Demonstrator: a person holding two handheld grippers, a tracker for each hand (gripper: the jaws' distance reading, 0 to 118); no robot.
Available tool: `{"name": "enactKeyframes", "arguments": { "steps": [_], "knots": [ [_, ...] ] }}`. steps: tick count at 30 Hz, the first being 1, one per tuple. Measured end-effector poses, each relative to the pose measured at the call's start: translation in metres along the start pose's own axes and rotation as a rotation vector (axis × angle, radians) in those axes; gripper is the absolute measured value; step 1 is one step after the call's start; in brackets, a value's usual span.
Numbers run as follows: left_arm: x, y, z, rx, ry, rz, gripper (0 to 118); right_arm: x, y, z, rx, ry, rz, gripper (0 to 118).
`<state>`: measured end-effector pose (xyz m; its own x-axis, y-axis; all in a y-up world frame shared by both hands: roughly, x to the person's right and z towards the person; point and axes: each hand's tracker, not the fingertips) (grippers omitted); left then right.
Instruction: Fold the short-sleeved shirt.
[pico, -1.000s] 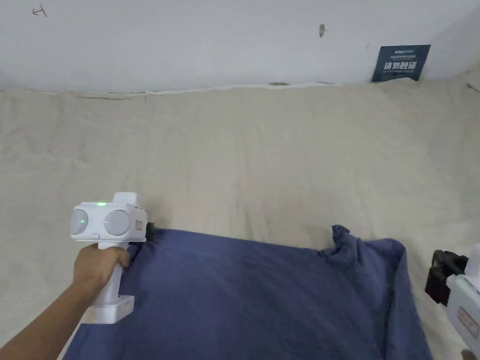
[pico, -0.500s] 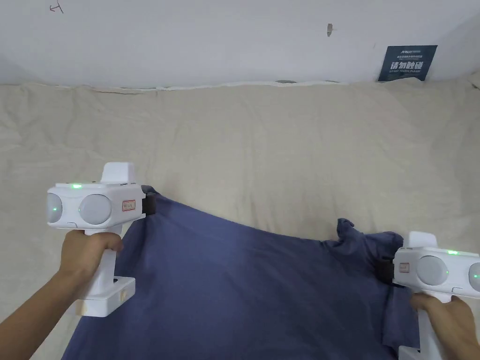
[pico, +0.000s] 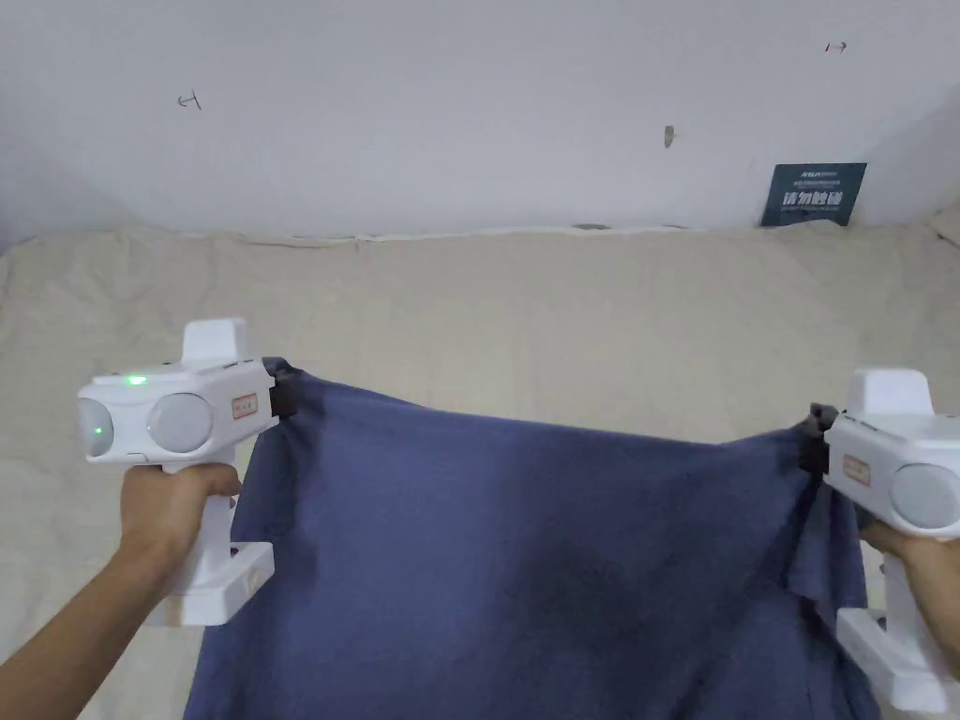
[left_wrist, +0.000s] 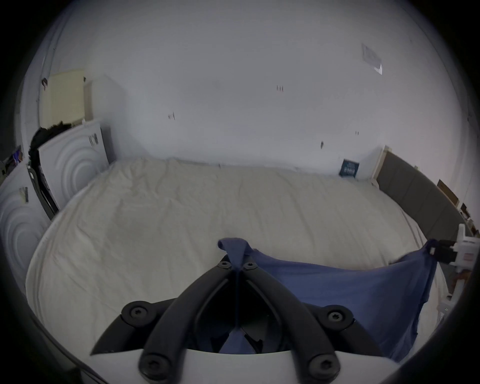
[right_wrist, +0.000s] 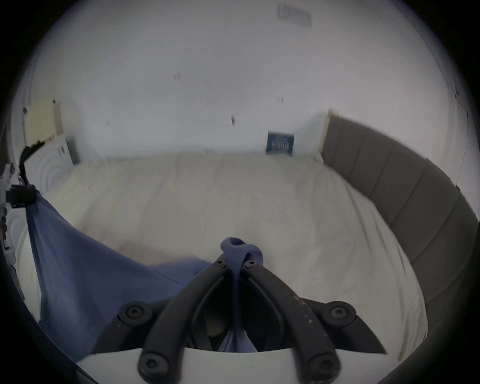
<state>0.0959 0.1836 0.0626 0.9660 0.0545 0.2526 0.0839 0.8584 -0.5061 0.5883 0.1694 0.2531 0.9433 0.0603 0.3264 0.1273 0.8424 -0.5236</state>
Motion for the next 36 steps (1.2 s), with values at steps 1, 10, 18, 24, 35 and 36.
{"name": "enactKeyframes", "arguments": {
  "steps": [1,10,18,24,35,36],
  "knots": [
    [0.000,0.013,0.016,0.032,0.003,0.009,2,-0.001,0.016,0.011,0.045,0.005,0.004,7],
    [-0.011,0.155,0.103,0.332,0.087,-0.001,2,-0.012,0.161,0.081,0.403,0.091,0.019,8],
    [-0.016,0.240,0.120,0.491,0.141,0.008,2,-0.018,0.253,0.101,0.557,0.113,0.018,8],
    [-0.011,0.263,0.099,0.546,0.154,0.021,2,-0.022,0.280,0.093,0.612,0.109,0.047,8],
    [-0.016,0.171,-0.010,0.363,0.137,0.003,2,-0.018,0.201,-0.009,0.428,0.144,0.059,8],
    [-0.017,0.156,-0.019,0.342,0.131,0.004,2,-0.017,0.187,-0.018,0.396,0.148,0.057,8]
  ]
}}
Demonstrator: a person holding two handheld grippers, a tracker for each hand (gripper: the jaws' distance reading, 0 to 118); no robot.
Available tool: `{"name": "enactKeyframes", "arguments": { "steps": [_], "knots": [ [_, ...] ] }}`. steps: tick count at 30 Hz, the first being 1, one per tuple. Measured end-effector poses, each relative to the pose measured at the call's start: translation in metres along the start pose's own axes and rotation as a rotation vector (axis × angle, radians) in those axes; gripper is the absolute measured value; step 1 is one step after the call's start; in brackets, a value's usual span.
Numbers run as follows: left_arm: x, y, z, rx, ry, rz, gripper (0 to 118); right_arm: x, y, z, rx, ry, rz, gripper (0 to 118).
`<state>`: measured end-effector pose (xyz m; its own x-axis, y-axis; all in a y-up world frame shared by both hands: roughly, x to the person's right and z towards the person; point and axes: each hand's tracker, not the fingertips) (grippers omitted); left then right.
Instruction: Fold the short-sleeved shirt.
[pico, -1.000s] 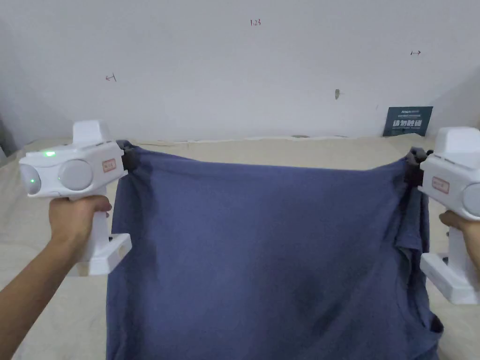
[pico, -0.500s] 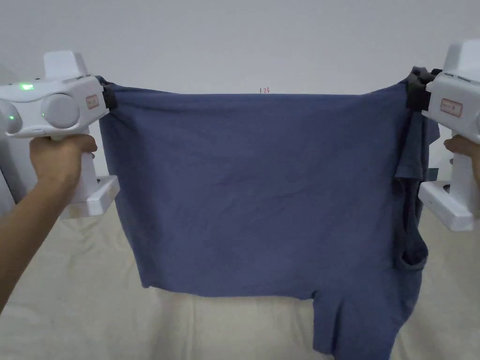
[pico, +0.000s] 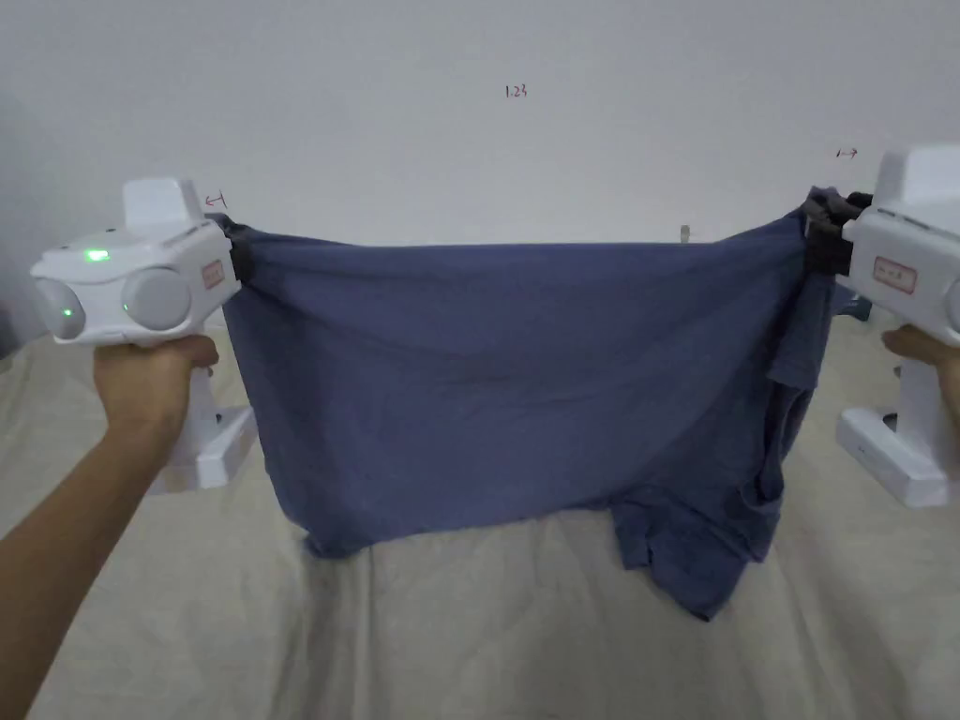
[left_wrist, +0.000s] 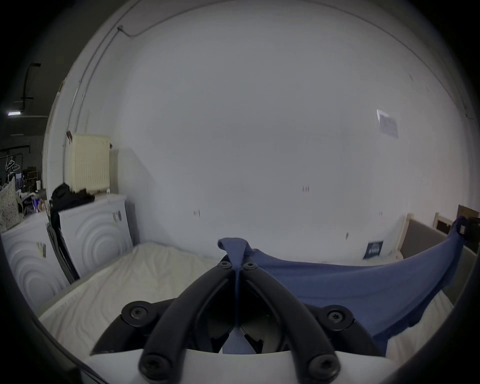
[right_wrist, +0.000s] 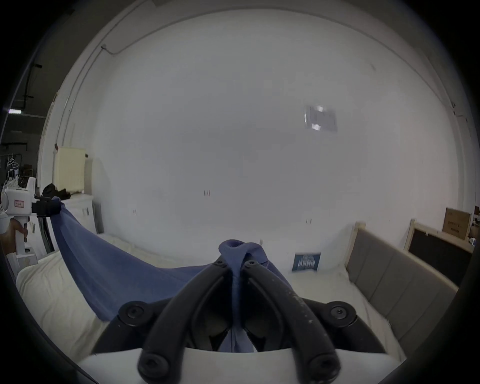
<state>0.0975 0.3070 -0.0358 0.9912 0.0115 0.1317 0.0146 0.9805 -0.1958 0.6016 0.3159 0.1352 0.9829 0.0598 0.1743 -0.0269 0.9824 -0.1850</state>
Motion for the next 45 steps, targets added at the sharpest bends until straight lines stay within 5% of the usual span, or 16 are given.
{"name": "enactKeyframes", "arguments": {
  "steps": [6,15,20,32,42,44,45],
  "knots": [
    [-0.004,-0.096,0.016,-0.170,-0.014,-0.006,2,0.003,-0.095,0.003,-0.162,0.049,-0.048,8],
    [-0.040,-0.231,0.115,-0.395,-0.010,-0.024,2,-0.023,-0.211,0.115,-0.358,0.102,-0.165,8],
    [-0.055,-0.282,0.190,-0.478,0.006,-0.003,2,-0.037,-0.247,0.187,-0.424,0.137,-0.156,7],
    [-0.074,-0.345,0.313,-0.617,0.022,-0.026,2,-0.040,-0.317,0.317,-0.539,0.134,-0.168,7],
    [-0.057,-0.370,0.335,-0.730,0.067,-0.036,2,-0.055,-0.390,0.325,-0.729,-0.021,-0.260,8],
    [-0.055,-0.366,0.333,-0.744,0.068,-0.018,9,-0.061,-0.385,0.326,-0.725,-0.038,-0.263,8],
    [-0.050,-0.351,0.340,-0.746,0.067,-0.010,22,-0.062,-0.378,0.325,-0.727,-0.037,-0.251,11]
  ]
}}
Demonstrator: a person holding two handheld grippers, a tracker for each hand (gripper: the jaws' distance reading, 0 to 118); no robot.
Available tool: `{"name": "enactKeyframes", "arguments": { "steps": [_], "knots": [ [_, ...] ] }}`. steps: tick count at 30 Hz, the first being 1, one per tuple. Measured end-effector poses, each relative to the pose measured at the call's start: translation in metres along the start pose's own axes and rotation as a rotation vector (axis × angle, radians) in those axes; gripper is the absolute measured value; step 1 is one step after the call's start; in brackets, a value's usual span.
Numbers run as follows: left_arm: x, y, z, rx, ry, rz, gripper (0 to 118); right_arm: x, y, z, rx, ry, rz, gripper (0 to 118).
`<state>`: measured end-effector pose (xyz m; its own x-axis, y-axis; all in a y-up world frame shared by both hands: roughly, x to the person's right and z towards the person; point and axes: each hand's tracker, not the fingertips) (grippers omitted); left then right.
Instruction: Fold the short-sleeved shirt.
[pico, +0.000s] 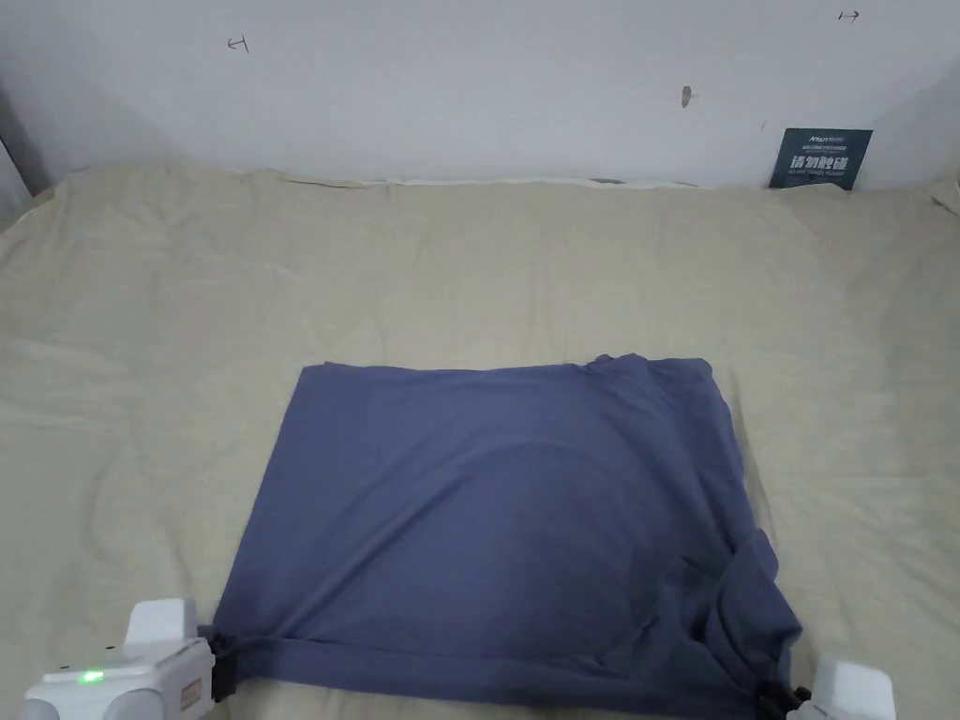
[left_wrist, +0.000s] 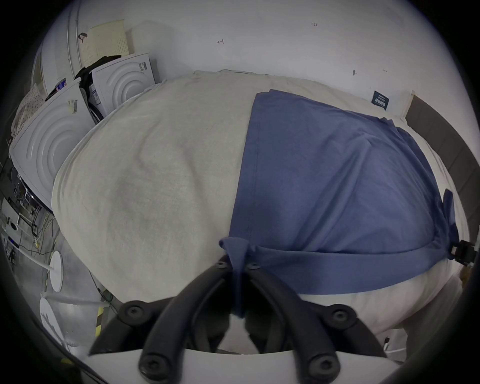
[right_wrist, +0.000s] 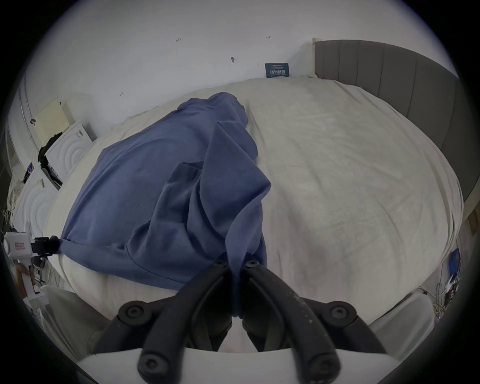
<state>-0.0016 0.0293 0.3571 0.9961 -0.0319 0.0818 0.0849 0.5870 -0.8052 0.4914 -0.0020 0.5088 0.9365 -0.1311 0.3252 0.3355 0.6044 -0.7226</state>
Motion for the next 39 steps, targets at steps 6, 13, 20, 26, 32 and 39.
{"name": "enactKeyframes", "arguments": {
  "steps": [6,13,20,26,32,39],
  "knots": [
    [0.008,0.033,0.036,0.210,-0.062,0.037,109,-0.025,0.062,0.045,0.219,-0.052,0.078,111],
    [0.032,0.102,0.103,0.561,-0.081,-0.018,109,-0.071,0.131,0.114,0.553,-0.048,0.137,111],
    [0.056,0.123,0.125,0.796,-0.066,-0.060,99,-0.102,0.146,0.146,0.730,-0.081,0.193,95],
    [0.063,0.122,0.118,0.804,-0.112,-0.079,0,-0.108,0.143,0.151,0.771,-0.105,0.215,2],
    [0.064,0.113,0.107,0.752,-0.128,-0.074,0,-0.107,0.142,0.150,0.766,-0.095,0.207,1],
    [0.033,0.090,0.072,0.453,-0.131,-0.134,0,-0.101,0.138,0.141,0.729,-0.075,0.203,1]
  ]
}}
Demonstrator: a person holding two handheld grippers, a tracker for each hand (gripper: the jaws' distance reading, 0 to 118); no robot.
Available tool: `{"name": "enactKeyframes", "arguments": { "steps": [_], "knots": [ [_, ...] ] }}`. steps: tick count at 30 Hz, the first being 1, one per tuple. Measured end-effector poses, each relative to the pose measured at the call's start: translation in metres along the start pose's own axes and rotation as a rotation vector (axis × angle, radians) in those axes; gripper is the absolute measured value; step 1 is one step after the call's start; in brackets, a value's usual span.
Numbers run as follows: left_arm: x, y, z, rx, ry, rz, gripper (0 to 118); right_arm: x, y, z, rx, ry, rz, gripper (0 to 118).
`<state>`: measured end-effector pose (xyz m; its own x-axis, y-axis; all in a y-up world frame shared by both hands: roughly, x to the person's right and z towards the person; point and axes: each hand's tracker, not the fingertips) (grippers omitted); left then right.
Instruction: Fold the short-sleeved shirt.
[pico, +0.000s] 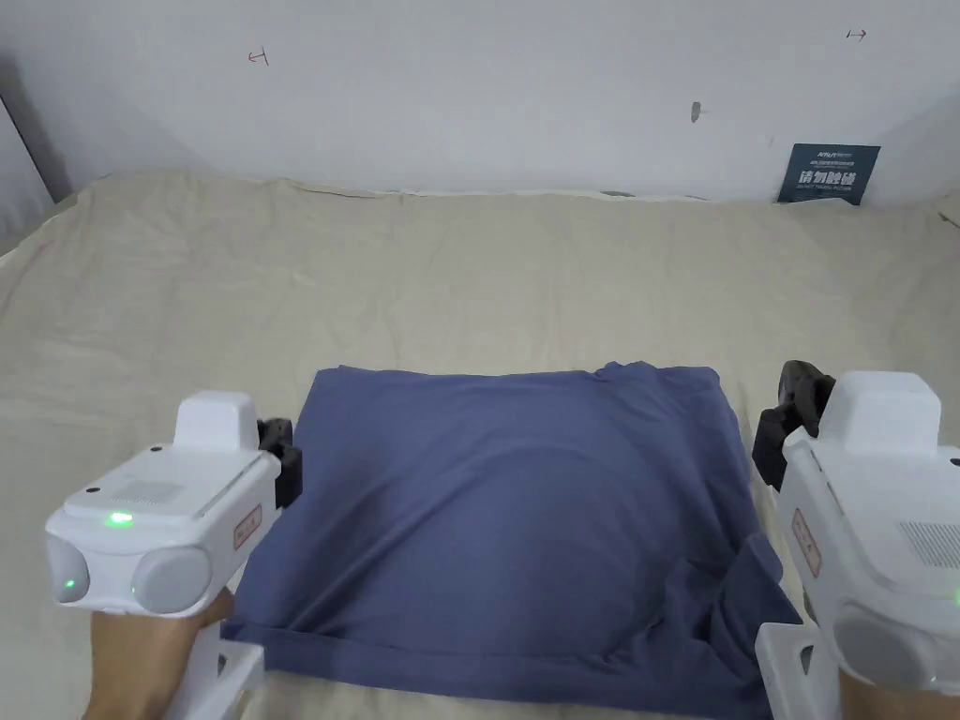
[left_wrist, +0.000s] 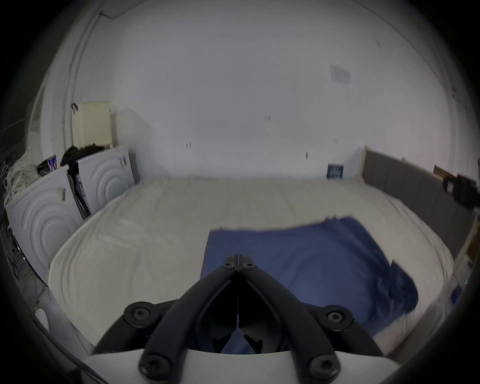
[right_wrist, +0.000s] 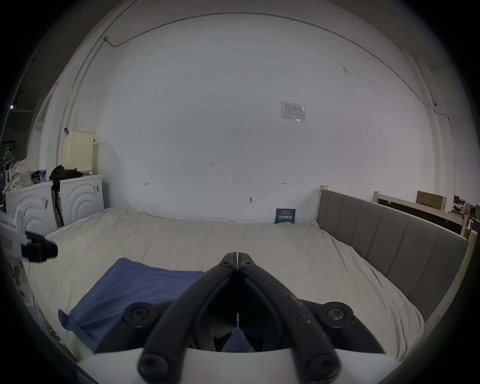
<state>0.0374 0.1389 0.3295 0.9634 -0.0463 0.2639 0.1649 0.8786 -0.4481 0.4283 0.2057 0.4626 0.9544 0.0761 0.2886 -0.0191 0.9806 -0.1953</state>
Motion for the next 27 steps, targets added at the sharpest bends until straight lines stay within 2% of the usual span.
{"name": "enactKeyframes", "arguments": {
  "steps": [3,4,6,7,8,9,10,11,15,16,18,19,21,22,25,27],
  "knots": [
    [-0.017,-0.027,-0.002,-0.104,-0.001,-0.002,4,-0.001,-0.005,-0.002,-0.021,0.012,-0.003,1],
    [-0.023,-0.035,-0.003,-0.130,0.006,0.016,20,-0.001,-0.007,-0.002,-0.027,0.016,-0.003,1],
    [-0.032,-0.048,0.000,-0.202,-0.008,0.050,64,-0.002,-0.010,-0.004,-0.037,0.021,-0.007,1],
    [-0.037,-0.056,-0.003,-0.234,-0.005,0.069,74,-0.003,-0.012,-0.004,-0.042,0.024,-0.009,1],
    [-0.041,-0.064,-0.007,-0.288,-0.001,0.084,74,-0.003,-0.013,-0.005,-0.047,0.027,-0.011,1],
    [-0.045,-0.073,-0.008,-0.314,0.009,0.093,98,-0.004,-0.015,-0.006,-0.053,0.029,-0.012,1],
    [-0.047,-0.081,-0.008,-0.314,0.023,0.104,113,-0.004,-0.017,-0.007,-0.063,0.033,-0.013,1],
    [-0.049,-0.087,-0.010,-0.320,0.031,0.102,113,-0.004,-0.018,-0.008,-0.069,0.034,-0.011,1],
    [-0.053,-0.114,-0.029,-0.402,0.067,0.114,109,-0.003,-0.025,-0.010,-0.096,0.037,-0.017,1],
    [-0.053,-0.120,-0.033,-0.402,0.060,0.121,101,-0.001,-0.026,-0.010,-0.102,0.036,-0.016,1],
    [-0.045,-0.120,-0.027,-0.411,0.033,0.128,69,0.001,-0.030,-0.010,-0.114,0.029,-0.010,1],
    [-0.042,-0.124,-0.029,-0.416,0.024,0.129,41,0.002,-0.032,-0.010,-0.121,0.026,-0.009,1],
    [-0.041,-0.140,-0.041,-0.437,0.015,0.130,10,0.007,-0.037,-0.010,-0.144,0.018,-0.017,2],
    [-0.040,-0.142,-0.040,-0.440,0.000,0.133,4,0.010,-0.040,-0.010,-0.155,0.015,-0.021,2],
    [-0.030,-0.133,-0.025,-0.424,-0.002,0.141,3,0.020,-0.054,-0.008,-0.205,-0.017,-0.039,3],
    [-0.030,-0.130,-0.020,-0.393,0.003,0.144,3,0.029,-0.067,-0.008,-0.269,-0.057,-0.070,21]
  ]
}}
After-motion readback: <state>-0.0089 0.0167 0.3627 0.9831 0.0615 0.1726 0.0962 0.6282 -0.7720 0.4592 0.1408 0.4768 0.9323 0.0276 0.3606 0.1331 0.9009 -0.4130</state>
